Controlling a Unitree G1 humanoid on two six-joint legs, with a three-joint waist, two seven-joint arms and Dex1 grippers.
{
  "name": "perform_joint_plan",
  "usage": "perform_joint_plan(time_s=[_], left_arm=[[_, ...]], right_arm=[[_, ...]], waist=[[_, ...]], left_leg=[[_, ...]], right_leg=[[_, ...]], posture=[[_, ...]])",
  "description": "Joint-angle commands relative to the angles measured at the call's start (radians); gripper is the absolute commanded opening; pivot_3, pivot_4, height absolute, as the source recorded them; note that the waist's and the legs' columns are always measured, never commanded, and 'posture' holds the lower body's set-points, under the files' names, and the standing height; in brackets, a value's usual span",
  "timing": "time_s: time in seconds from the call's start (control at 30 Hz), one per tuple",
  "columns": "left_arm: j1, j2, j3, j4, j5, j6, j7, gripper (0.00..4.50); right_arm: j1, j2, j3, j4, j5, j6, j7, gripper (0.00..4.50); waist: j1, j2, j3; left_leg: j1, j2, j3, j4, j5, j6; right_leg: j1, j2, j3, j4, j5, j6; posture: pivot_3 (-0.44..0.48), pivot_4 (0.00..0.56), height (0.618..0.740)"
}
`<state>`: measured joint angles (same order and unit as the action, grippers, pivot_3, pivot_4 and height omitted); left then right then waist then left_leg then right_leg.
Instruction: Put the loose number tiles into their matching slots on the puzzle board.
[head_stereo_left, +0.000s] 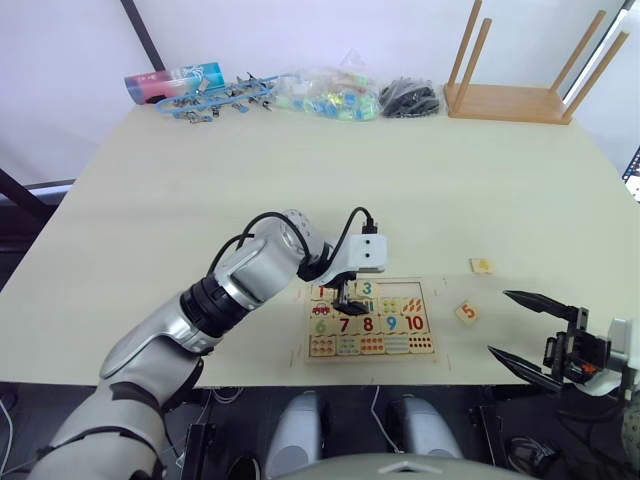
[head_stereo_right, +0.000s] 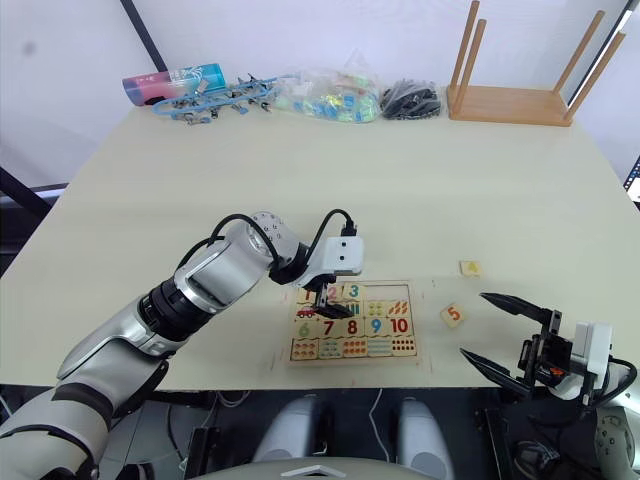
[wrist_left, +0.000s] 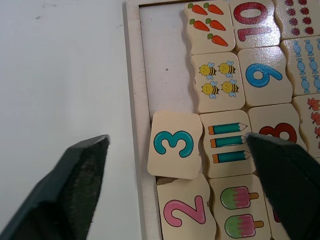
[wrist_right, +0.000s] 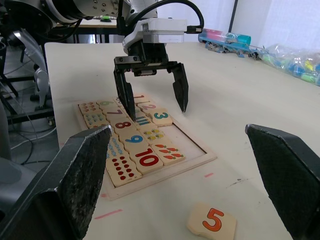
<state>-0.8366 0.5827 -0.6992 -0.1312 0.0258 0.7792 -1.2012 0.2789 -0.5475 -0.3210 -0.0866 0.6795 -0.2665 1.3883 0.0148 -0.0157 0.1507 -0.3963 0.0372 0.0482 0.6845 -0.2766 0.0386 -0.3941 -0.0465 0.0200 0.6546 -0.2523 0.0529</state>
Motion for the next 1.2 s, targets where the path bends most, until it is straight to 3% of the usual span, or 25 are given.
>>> perform_joint_plan(time_s=[0.03,0.4,0.8,1.13,1.2], left_arm=[[-0.016,-0.002,0.027,-0.026,-0.008,-0.002,-0.008,4.47],[-0.088,0.014,0.135,0.029,-0.103,0.022,-0.079,4.47],[-0.076,-0.054,0.272,0.279,-0.164,-0.211,-0.075,4.47],[-0.025,-0.074,0.314,0.47,-0.161,-0.492,-0.142,0.03],[-0.022,-0.07,0.309,0.501,-0.155,-0.523,-0.174,0.03]], right_arm=[[0.006,-0.011,-0.025,-0.027,0.008,-0.011,-0.003,4.5],[0.019,-0.006,-0.029,-0.033,0.011,-0.014,-0.008,4.5],[0.039,-0.003,-0.028,-0.059,0.011,-0.01,-0.034,4.5],[0.059,-0.003,-0.041,-0.058,0.015,-0.022,-0.037,4.5],[0.061,-0.002,-0.044,-0.056,0.014,-0.026,-0.037,4.5]], waist=[[0.0,0.0,0.0],[0.0,0.0,0.0],[0.0,0.0,0.0],[0.0,0.0,0.0],[0.0,0.0,0.0]], left_leg=[[0.0,0.0,0.0,0.0,0.0,0.0],[0.0,0.0,0.0,0.0,0.0,0.0],[0.0,0.0,0.0,0.0,0.0,0.0],[0.0,0.0,0.0,0.0,0.0,0.0],[0.0,0.0,0.0,0.0,0.0,0.0]], right_leg=[[0.0,0.0,0.0,0.0,0.0,0.0],[0.0,0.0,0.0,0.0,0.0,0.0],[0.0,0.0,0.0,0.0,0.0,0.0],[0.0,0.0,0.0,0.001,0.0,0.0],[0.0,0.0,0.0,0.001,0.0,0.0]], posture=[[0.0,0.15,0.737],[0.0,0.15,0.737],[0.0,0.15,0.737],[0.0,0.15,0.737],[0.0,0.15,0.737]])
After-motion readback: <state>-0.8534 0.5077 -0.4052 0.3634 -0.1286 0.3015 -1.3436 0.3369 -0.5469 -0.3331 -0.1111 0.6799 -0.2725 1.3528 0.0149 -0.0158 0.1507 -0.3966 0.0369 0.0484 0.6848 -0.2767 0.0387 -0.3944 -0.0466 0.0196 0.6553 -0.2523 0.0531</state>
